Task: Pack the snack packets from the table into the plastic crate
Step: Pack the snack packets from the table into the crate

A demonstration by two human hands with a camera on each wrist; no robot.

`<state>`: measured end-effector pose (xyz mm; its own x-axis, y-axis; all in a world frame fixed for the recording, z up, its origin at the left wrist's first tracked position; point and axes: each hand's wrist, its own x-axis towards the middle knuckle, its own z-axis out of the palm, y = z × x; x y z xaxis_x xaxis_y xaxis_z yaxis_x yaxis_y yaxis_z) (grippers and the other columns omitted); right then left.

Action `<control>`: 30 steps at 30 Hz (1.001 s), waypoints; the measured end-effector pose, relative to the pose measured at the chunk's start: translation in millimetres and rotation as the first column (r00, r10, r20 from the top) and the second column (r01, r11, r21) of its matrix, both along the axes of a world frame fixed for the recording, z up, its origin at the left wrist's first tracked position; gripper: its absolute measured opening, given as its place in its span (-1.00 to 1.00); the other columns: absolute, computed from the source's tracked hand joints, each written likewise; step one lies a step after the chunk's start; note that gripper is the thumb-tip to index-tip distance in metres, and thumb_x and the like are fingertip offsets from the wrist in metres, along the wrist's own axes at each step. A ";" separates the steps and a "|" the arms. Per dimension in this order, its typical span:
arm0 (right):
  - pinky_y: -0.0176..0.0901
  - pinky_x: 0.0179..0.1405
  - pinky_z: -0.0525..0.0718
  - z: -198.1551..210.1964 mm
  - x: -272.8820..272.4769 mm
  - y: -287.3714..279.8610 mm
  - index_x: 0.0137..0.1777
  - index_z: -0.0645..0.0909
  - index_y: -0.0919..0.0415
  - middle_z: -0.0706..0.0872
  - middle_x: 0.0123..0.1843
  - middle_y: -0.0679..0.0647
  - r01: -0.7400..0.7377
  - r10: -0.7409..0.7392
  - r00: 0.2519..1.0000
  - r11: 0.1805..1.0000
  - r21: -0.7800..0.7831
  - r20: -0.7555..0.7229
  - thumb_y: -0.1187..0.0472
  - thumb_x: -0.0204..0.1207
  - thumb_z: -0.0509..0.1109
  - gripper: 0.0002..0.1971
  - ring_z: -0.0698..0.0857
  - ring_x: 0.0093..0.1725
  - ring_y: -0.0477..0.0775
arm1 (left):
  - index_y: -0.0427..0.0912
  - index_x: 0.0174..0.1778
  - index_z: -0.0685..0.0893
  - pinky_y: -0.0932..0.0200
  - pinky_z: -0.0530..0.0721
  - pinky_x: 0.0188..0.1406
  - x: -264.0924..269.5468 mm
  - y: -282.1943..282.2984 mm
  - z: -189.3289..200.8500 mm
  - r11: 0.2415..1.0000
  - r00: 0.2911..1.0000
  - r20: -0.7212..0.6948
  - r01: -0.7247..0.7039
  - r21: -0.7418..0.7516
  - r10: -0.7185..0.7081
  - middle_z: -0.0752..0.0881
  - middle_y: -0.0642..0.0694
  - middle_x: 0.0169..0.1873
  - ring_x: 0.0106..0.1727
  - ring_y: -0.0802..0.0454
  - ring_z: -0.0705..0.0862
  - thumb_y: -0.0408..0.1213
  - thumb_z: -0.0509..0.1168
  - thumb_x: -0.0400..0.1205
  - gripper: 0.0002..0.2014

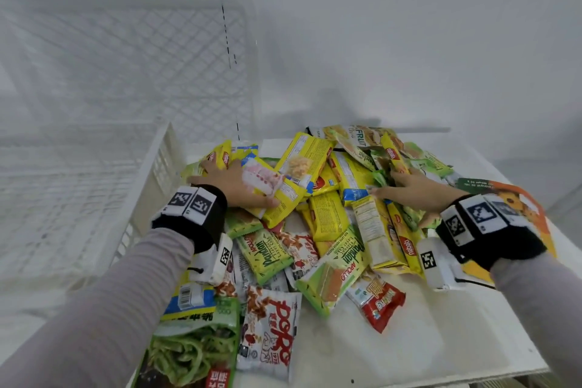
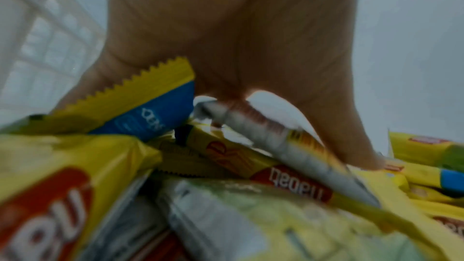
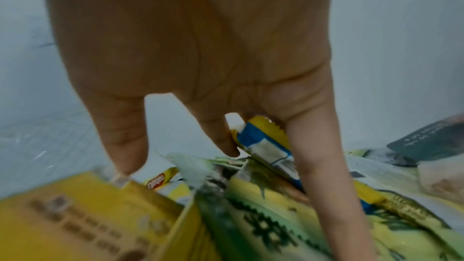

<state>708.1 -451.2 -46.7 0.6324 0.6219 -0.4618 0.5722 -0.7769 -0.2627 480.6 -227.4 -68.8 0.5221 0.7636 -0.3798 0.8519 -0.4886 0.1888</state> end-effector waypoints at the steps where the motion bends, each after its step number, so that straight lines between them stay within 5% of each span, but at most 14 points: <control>1: 0.24 0.54 0.30 1.4 2.8 0.0 0.68 -0.05 0.15 -0.11 0.69 0.19 0.021 -0.021 0.999 1.000 0.016 -0.027 -0.35 0.46 0.24 -0.05 0.03 0.66 0.24 | 0.12 0.64 -0.09 -0.42 0.09 0.52 0.8 -1.4 -1.0 1.000 0.999 -0.043 -0.026 0.010 0.026 -0.12 -0.36 0.62 0.63 -0.39 -0.11 0.55 0.36 0.07 0.30; 3: 0.26 0.51 0.34 1.2 4.0 1.7 0.68 -0.08 0.12 -0.13 0.69 0.21 0.043 -0.042 0.999 0.999 0.029 -0.031 -0.22 0.47 0.35 -0.06 0.07 0.64 0.28 | 0.05 0.64 -0.25 -0.39 0.09 0.54 2.3 0.8 -1.8 0.999 0.997 -0.064 -0.038 0.020 0.040 -0.22 -0.42 0.60 0.63 -0.41 -0.15 0.49 0.41 0.08 0.38; 7: 0.28 0.33 0.55 -4.8 -0.7 6.5 0.67 -0.08 0.04 -0.18 0.67 0.23 0.009 -0.005 0.998 0.997 -0.082 0.059 0.05 0.40 0.50 -0.02 0.26 0.56 0.39 | 0.14 0.65 -0.22 -0.22 0.12 0.59 3.2 8.4 2.5 1.000 0.996 -0.092 -0.006 0.012 0.007 -0.15 -0.42 0.59 0.63 -0.40 -0.10 0.43 0.46 0.09 0.35; 10: 0.21 0.28 0.60 -3.7 -4.8 9.0 0.66 -0.02 0.06 -0.11 0.66 0.26 -0.007 0.023 0.992 0.992 -0.127 0.125 0.03 0.42 0.48 -0.07 0.37 0.49 0.38 | 0.29 0.60 -0.26 -0.21 0.17 0.58 3.3 17.2 3.2 1.000 0.993 -0.118 0.029 -0.007 -0.030 -0.08 -0.36 0.60 0.63 -0.37 -0.06 0.45 0.48 0.02 0.36; 14: 0.01 0.24 0.53 -0.3 -11.7 13.5 0.57 0.23 0.17 0.16 0.58 0.31 -0.010 0.048 0.965 0.989 -0.149 0.257 -0.05 0.53 0.34 -0.33 0.46 0.42 0.28 | 0.06 0.64 -0.25 -0.16 0.31 0.48 11.7 23.9 3.1 1.000 0.993 -0.118 0.018 -0.018 -0.020 0.06 -0.24 0.64 0.61 -0.31 0.12 0.36 0.57 -0.02 0.47; 17: -0.14 -0.15 0.53 1.0 -16.2 18.4 0.22 0.45 0.25 0.47 0.26 0.26 -0.044 0.099 0.946 0.983 -0.179 0.309 -0.05 0.58 0.26 -0.60 0.59 0.04 0.16 | -0.02 0.62 0.10 0.01 0.58 0.12 14.1 24.6 -0.2 1.000 0.998 -0.068 -0.013 -0.020 0.012 0.32 -0.23 0.52 0.46 -0.23 0.36 0.32 0.60 -0.10 0.38; 21: -0.28 -0.53 0.32 0.1 -18.8 23.8 -0.33 0.36 0.19 0.43 -0.34 0.03 -0.072 0.122 0.915 0.987 -0.141 0.385 0.04 0.58 0.29 -0.67 0.49 -0.32 0.02 | -0.06 0.55 0.28 -0.04 0.38 0.34 14.1 22.2 -4.3 0.993 0.995 -0.007 -0.100 0.065 0.100 0.34 -0.29 0.46 0.46 -0.27 0.32 0.50 0.46 -0.03 0.25; 24: -0.26 -0.45 0.44 3.6 -17.6 23.8 -0.34 0.41 0.26 0.54 -0.30 0.09 -0.053 0.079 0.910 0.996 -0.076 0.406 0.17 0.57 0.31 -0.71 0.55 -0.21 0.12 | -0.17 0.48 0.35 -0.04 0.46 0.28 9.6 24.0 0.5 0.982 0.981 0.128 -0.161 0.101 0.148 0.46 -0.28 0.34 0.35 -0.26 0.46 0.38 0.50 0.15 0.08; 27: -0.15 -0.22 0.55 8.2 -17.2 18.0 -0.10 0.55 0.33 0.65 -0.05 0.24 -0.034 0.029 0.891 0.999 0.004 0.453 0.38 0.54 0.25 -0.94 0.65 -0.08 0.22 | -0.19 0.28 0.52 0.04 0.56 0.04 -4.6 31.7 12.2 0.974 0.944 0.302 -0.181 0.137 0.133 0.62 -0.25 0.20 0.19 -0.24 0.61 0.17 0.59 0.21 -0.19; 30: -0.14 -0.21 0.55 10.7 -15.0 11.8 -0.07 0.54 0.35 0.61 -0.11 0.24 -0.024 -0.013 0.880 0.997 0.072 0.475 0.43 0.53 0.21 -0.92 0.65 -0.05 0.24 | -0.13 0.02 0.66 0.13 0.54 -0.18 -16.1 33.1 24.3 0.974 0.902 0.419 -0.179 0.142 0.105 0.73 -0.20 -0.02 -0.02 -0.19 0.68 0.06 0.59 0.25 -0.48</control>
<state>693.1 -439.4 -36.0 0.7606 0.6463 -0.0605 0.6468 -0.7625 -0.0146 464.5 -194.3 -44.4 0.4833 0.8753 -0.0139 0.7818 -0.4244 0.4568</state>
